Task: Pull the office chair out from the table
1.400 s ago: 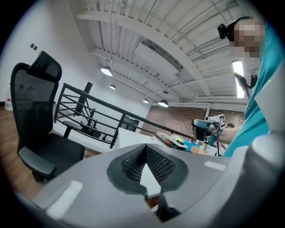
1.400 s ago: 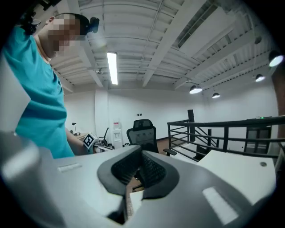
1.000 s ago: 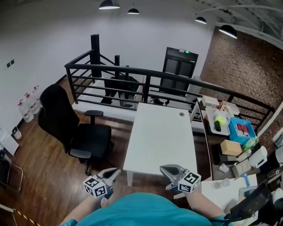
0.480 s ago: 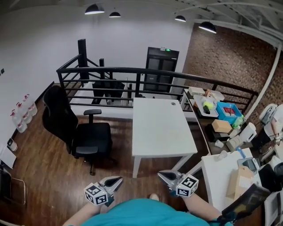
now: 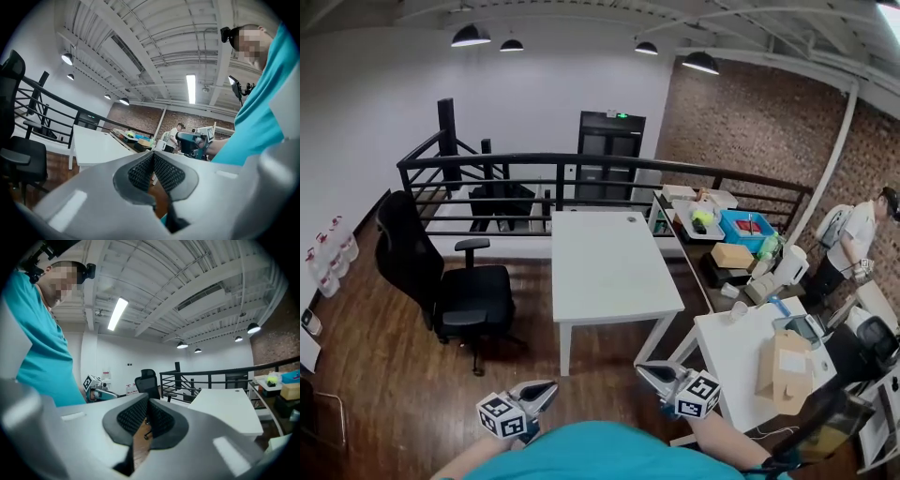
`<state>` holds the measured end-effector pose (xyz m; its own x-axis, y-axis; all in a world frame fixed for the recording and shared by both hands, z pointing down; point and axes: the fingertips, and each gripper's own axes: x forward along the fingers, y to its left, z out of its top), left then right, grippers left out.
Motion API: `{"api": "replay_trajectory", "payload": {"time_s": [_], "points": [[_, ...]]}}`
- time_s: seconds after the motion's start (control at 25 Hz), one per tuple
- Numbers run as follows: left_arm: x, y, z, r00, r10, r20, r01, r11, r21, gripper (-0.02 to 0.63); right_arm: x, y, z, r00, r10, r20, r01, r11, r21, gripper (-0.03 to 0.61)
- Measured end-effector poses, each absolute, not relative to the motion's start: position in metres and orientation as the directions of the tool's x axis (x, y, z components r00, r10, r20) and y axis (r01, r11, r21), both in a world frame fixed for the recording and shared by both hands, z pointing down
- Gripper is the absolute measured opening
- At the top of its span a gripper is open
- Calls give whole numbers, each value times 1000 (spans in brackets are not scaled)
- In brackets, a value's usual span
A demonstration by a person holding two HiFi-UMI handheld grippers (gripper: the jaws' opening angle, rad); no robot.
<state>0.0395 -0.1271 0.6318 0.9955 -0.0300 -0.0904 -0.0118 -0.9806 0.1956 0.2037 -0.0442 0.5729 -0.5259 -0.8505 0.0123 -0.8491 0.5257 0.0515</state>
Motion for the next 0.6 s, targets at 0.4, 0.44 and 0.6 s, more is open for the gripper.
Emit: {"api": "replay_trajectory", "payload": {"time_s": [0.4,0.44,0.6], "points": [[118,36,637,993,2,-117,28,-974,224,26,253,112,594,-562,-827,31,-824,563,62,-2],[122,49,638,993,-10,-121,19,-971,238,26,257,124,597,-571,-821,32,-819,571,51,-2],[117,94,628,994,-27,-107,-2,-974,228,26,259,156,597,-590,-807,18,-807,590,11,-2]]}}
